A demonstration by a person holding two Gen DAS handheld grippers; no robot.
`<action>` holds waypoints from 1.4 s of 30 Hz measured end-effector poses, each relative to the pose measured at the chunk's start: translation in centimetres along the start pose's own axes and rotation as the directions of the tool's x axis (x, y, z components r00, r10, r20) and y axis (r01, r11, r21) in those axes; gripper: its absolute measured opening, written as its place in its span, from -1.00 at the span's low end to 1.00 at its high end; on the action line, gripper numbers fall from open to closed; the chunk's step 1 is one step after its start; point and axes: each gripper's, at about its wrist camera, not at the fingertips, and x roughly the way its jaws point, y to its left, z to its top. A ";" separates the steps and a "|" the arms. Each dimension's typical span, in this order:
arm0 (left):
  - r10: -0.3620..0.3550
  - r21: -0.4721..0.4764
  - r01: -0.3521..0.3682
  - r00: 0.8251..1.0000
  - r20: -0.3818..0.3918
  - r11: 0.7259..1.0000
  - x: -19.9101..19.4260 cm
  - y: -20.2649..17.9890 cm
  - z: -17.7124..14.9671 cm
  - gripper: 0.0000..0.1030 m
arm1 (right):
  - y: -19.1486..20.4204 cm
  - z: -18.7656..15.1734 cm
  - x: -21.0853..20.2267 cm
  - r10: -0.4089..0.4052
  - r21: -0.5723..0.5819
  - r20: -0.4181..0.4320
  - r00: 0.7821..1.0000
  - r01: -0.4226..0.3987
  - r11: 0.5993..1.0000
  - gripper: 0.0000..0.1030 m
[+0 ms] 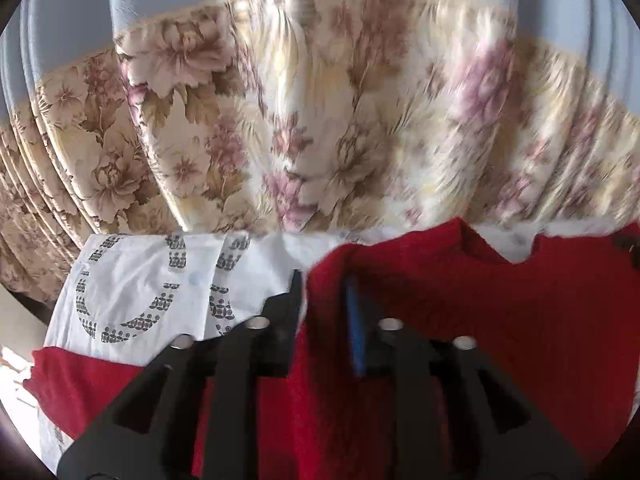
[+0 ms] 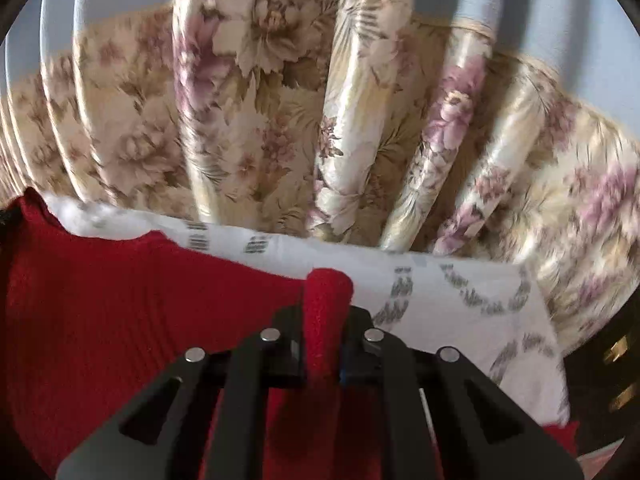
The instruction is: Fold small clothes
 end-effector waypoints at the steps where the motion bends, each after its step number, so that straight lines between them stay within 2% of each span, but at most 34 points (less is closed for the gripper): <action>1: 0.030 -0.012 -0.030 0.999 -0.037 0.999 1.2 -0.1 -0.2 0.14 | 0.0 0.2 1.1 -0.032 -0.005 -0.016 0.999 0.032 0.999 -0.81; 3: 0.068 -0.013 -0.069 0.996 -0.066 0.998 2.4 0.0 -0.8 0.29 | 0.2 -0.1 2.7 -0.062 -0.021 -0.064 0.996 0.060 0.998 -0.76; 4: 0.088 -0.010 -0.089 0.992 -0.090 0.996 2.9 -0.1 -1.0 0.51 | 0.3 -0.4 3.5 -0.077 -0.032 -0.095 0.992 0.074 0.997 -0.55; 5: 0.088 -0.020 -0.091 0.990 -0.108 0.996 3.2 0.2 -1.3 0.60 | 0.1 -0.9 4.1 -0.081 -0.036 -0.120 0.989 0.077 0.996 -0.20; 6: 0.080 -0.028 -0.084 0.990 -0.112 0.996 3.1 0.5 -1.4 0.72 | -0.3 -1.3 3.9 -0.090 -0.024 -0.121 0.989 0.088 0.996 -0.04; 9: 0.079 -0.026 -0.081 0.994 -0.073 0.996 0.8 1.4 -1.8 0.86 | -2.5 -2.4 0.7 -0.037 0.067 -0.062 0.997 0.041 0.997 0.08; 11: 0.064 -0.035 -0.066 0.997 -0.041 0.997 -2.0 2.4 -2.1 0.91 | -4.7 -3.4 -2.8 -0.018 0.136 -0.006 1.000 0.019 0.990 0.32; 14: 0.038 -0.040 -0.038 0.999 0.001 0.998 -6.3 4.1 -3.7 0.94 | -8.7 -6.2 -8.1 -0.054 0.216 0.045 0.998 0.043 0.976 0.40; 16: 0.033 -0.055 -0.032 0.999 0.009 0.998 -9.2 5.3 -6.0 0.94 | -10.7 -8.0 -9.9 -0.071 0.244 0.038 0.997 0.060 0.968 0.40; 18: 0.013 -0.082 -0.013 1.000 0.002 0.997 -11.1 6.6 -8.4 0.94 | -13.7 -11.0 -12.0 -0.134 0.271 0.031 0.991 0.120 0.955 0.40; 19: 0.013 -0.095 -0.013 1.000 -0.002 0.995 -12.1 7.2 -10.0 0.94 | -15.5 -12.6 -12.7 -0.176 0.287 0.016 0.984 0.164 0.944 0.40; 22: 0.027 -0.121 -0.029 1.000 -0.015 0.992 -13.8 8.8 -13.6 0.94 | -20.0 -16.7 -13.7 -0.219 0.373 -0.034 0.975 0.215 0.902 0.40; 24: 0.046 -0.137 -0.051 0.998 -0.034 0.989 -14.8 9.9 -16.3 0.94 | -23.0 -19.9 -14.2 -0.229 0.444 -0.067 0.971 0.234 0.865 0.40; 25: 0.048 -0.154 -0.053 0.998 -0.037 0.987 -15.2 10.4 -17.3 0.94 | -23.6 -20.8 -14.3 -0.220 0.450 -0.070 0.973 0.227 0.863 0.40; 28: 0.052 -0.202 -0.062 0.997 -0.052 0.977 -15.9 11.8 -19.4 0.94 | -22.8 -23.0 -14.7 -0.187 0.415 -0.054 0.981 0.192 0.889 0.40; 31: 0.062 -0.229 -0.071 0.997 -0.048 0.971 -16.3 12.6 -20.5 0.94 | -21.0 -23.6 -14.2 -0.138 0.392 -0.049 0.989 0.146 0.908 0.40; 38: 0.058 -0.215 -0.066 0.997 -0.041 0.974 -17.0 11.7 -20.8 0.94 | -15.2 -22.0 -11.4 -0.091 0.282 -0.050 0.995 0.102 0.954 0.40; 42: 0.052 -0.196 -0.057 0.998 -0.032 0.979 -17.4 11.0 -20.2 0.94 | -13.4 -21.0 -8.9 -0.113 0.242 -0.092 0.989 0.132 0.961 0.40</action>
